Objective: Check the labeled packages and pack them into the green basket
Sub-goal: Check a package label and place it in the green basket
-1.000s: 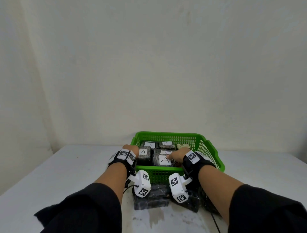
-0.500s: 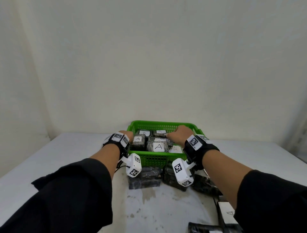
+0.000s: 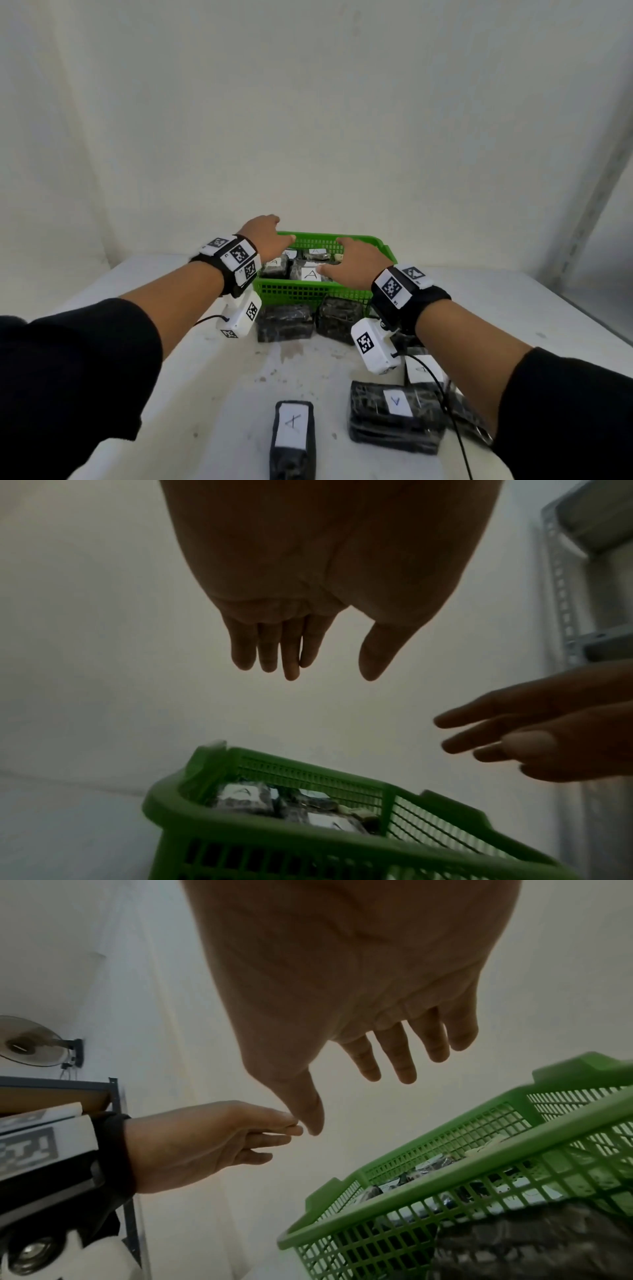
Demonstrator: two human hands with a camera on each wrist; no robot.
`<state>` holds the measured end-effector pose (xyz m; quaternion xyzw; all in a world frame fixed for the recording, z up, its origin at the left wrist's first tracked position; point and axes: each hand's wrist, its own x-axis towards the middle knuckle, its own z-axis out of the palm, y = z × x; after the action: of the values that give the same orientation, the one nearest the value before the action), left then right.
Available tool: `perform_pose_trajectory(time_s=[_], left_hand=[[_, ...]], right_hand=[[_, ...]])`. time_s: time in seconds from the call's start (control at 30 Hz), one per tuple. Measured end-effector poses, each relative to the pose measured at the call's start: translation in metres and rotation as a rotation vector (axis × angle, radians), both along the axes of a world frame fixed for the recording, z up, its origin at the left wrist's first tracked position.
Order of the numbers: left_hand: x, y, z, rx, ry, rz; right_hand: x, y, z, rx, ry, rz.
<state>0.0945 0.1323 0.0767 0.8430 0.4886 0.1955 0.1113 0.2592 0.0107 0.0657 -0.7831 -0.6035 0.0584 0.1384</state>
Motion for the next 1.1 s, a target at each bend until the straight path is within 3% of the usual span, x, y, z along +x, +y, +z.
perform_pose_trajectory(time_s=[0.5,0.8,0.93,1.1], left_hand=[[-0.063,-0.142,-0.03,-0.038,0.028,-0.313],[-0.086,-0.186,-0.07,-0.142,0.211,-0.287],[-0.087,-0.208,-0.081,-0.164,0.341,-0.227],[-0.078,-0.232,-0.085,-0.18,0.448,-0.271]], right_hand=[[-0.048,-0.097,-0.04,0.031,0.037,0.102],[-0.07,-0.132,-0.057,-0.143,0.056,0.225],[-0.081,-0.146,-0.059,-0.244,-0.001,0.307],[-0.091,-0.146,-0.067,-0.365,-0.076,0.365]])
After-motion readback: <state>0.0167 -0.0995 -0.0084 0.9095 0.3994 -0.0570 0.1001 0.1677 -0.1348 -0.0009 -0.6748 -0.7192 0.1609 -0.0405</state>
